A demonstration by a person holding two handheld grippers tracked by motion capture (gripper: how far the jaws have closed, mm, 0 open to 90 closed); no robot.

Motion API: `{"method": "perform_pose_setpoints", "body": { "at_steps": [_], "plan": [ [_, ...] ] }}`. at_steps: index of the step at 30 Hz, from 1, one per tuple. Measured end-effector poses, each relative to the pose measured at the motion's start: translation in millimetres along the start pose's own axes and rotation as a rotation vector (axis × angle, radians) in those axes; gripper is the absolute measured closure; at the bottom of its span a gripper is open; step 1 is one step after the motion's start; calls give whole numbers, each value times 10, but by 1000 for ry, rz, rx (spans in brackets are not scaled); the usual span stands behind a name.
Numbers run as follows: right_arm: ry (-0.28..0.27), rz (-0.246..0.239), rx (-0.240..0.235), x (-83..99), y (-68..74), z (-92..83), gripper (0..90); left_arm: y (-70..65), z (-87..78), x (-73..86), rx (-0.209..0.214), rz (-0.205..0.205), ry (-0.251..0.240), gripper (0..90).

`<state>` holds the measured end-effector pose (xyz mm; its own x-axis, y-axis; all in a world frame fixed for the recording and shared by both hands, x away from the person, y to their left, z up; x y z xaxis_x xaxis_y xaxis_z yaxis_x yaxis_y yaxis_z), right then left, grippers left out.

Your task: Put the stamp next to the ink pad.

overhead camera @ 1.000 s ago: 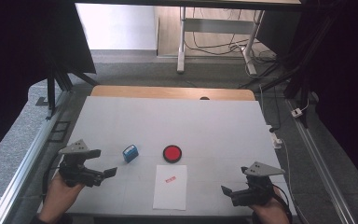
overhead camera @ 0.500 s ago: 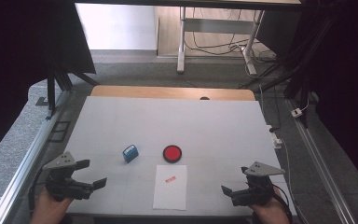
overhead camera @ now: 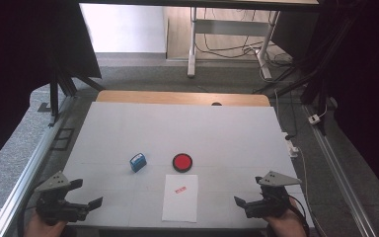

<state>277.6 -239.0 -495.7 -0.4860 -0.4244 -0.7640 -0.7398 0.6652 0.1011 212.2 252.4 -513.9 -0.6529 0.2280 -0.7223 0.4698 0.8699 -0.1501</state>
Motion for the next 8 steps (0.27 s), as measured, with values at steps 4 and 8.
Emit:
{"method": "perform_pose_setpoints", "body": {
  "at_steps": [4, 8],
  "plan": [
    [3, 1, 1, -2, 2, 2, 0, 5, 23, 40, -19, 2, 34, 0],
    [4, -1, 2, 1, 0, 7, 0, 3, 44, 39, -21, 2, 51, 0]
  ]
}}
Point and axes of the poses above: each handheld gripper's, and its own axes: z roughly forward along the jaws, x roughly out of its underside, y roughly to its left, the point moved 6 cm from there along z, roughly forward along the jaws, and after that the axes turned 6 degrees about -x, right-handed, at the moved point
